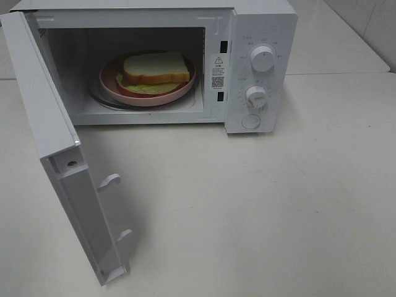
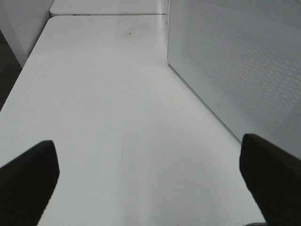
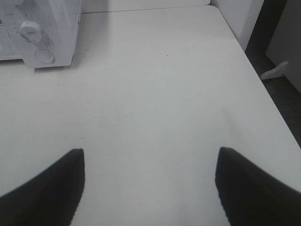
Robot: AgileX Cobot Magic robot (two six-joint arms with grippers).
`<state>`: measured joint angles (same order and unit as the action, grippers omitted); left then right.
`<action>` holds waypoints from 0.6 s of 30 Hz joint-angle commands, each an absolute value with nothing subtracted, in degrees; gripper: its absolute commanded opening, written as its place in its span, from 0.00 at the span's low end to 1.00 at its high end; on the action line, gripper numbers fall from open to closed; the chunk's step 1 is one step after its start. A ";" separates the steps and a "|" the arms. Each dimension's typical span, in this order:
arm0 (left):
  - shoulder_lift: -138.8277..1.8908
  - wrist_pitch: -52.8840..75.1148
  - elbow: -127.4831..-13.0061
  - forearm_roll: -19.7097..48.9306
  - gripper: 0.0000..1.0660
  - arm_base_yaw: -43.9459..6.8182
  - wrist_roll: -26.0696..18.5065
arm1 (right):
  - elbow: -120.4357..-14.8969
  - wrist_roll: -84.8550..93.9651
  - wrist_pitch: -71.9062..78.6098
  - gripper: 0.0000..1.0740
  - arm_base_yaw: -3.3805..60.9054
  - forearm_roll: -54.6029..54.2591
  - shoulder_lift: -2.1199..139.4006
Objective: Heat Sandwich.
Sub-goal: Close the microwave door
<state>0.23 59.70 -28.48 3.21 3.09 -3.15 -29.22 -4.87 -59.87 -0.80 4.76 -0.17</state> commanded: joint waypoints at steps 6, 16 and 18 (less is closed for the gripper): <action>1.43 59.36 -28.30 3.21 0.93 3.15 -3.27 | -28.99 -4.30 -59.42 0.69 -1.26 4.87 -1.78; 1.43 59.36 -28.30 3.21 0.93 3.15 -3.27 | -28.99 -4.35 -59.42 0.69 0.29 4.87 -1.78; 1.43 59.36 -28.30 3.21 0.93 3.15 -3.27 | -28.99 -4.30 -59.42 0.69 1.03 4.87 -1.78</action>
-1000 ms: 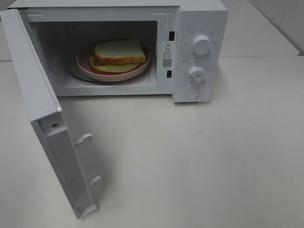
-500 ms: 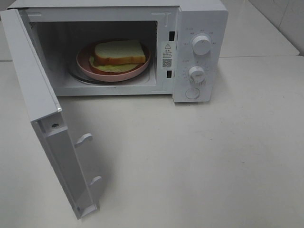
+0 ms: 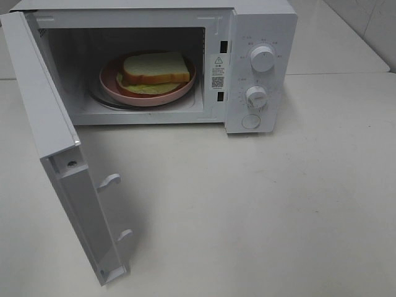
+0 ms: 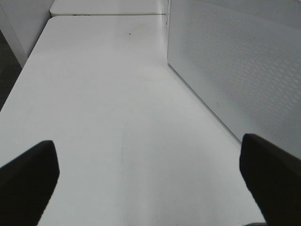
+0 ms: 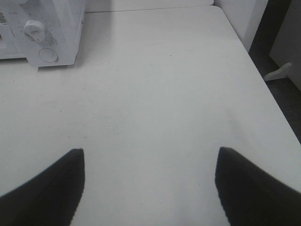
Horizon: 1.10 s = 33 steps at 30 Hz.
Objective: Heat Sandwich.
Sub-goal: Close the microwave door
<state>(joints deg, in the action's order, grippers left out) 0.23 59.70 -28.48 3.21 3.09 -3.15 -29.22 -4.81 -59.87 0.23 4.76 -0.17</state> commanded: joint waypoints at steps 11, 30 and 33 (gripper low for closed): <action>1.43 59.36 -28.30 3.21 0.93 3.15 -3.27 | -28.99 -4.30 -59.42 0.69 1.43 4.87 -1.78; 0.40 58.10 -29.22 3.27 0.91 3.15 -3.15 | -28.99 -4.30 -59.42 0.69 1.43 4.87 -1.78; -1.38 56.49 -30.02 3.27 0.87 3.15 -2.98 | -28.99 -4.35 -59.42 0.69 1.43 4.87 -1.78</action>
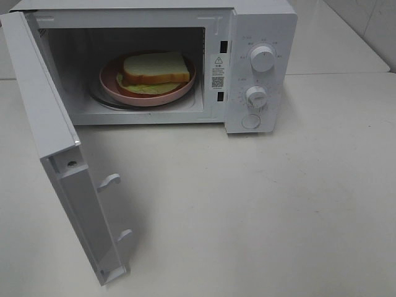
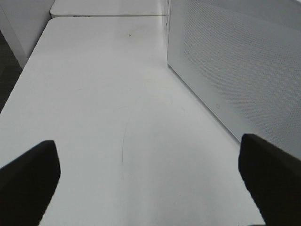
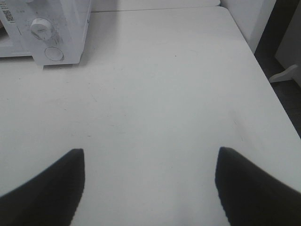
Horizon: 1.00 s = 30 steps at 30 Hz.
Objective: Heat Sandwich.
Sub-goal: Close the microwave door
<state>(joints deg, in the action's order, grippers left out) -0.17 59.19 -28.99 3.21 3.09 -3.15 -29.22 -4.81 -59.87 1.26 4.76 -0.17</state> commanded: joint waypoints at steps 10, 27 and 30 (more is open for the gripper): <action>-10.14 49.16 -30.02 2.52 0.58 3.15 -3.38 | -28.99 -4.35 -59.42 0.69 1.43 4.87 -1.78; -26.36 21.08 -20.51 2.41 0.00 3.15 -3.38 | -28.99 -4.35 -59.42 0.69 1.43 4.87 -1.78; -28.07 15.93 -18.68 2.41 0.00 3.15 -3.38 | -28.99 -4.35 -59.42 0.69 1.43 4.87 -1.78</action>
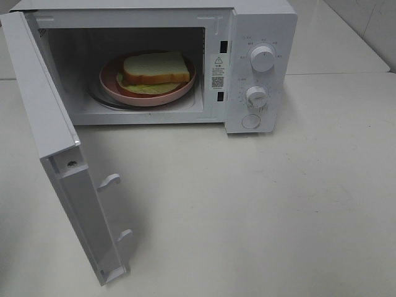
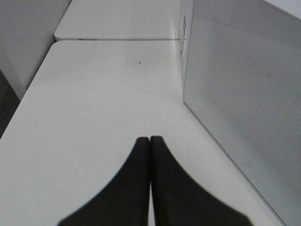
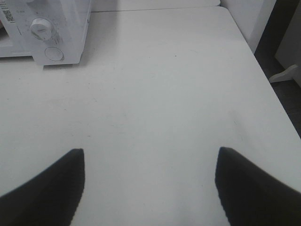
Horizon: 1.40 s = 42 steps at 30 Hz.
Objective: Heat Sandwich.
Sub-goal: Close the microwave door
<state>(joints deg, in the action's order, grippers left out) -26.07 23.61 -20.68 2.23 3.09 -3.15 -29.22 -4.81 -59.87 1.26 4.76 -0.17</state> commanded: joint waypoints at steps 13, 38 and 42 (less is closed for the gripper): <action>-41.88 -14.95 -10.94 2.41 0.00 3.15 -3.38 | -28.99 -4.35 -59.42 0.69 1.43 4.87 -1.78; -73.17 -47.84 -13.52 -21.26 0.00 3.15 9.85 | -28.99 -4.35 -59.42 0.69 1.43 4.87 -1.78; -77.46 -51.80 -14.73 -27.22 0.00 3.15 12.61 | -28.99 -4.35 -59.42 0.69 1.43 4.87 -1.78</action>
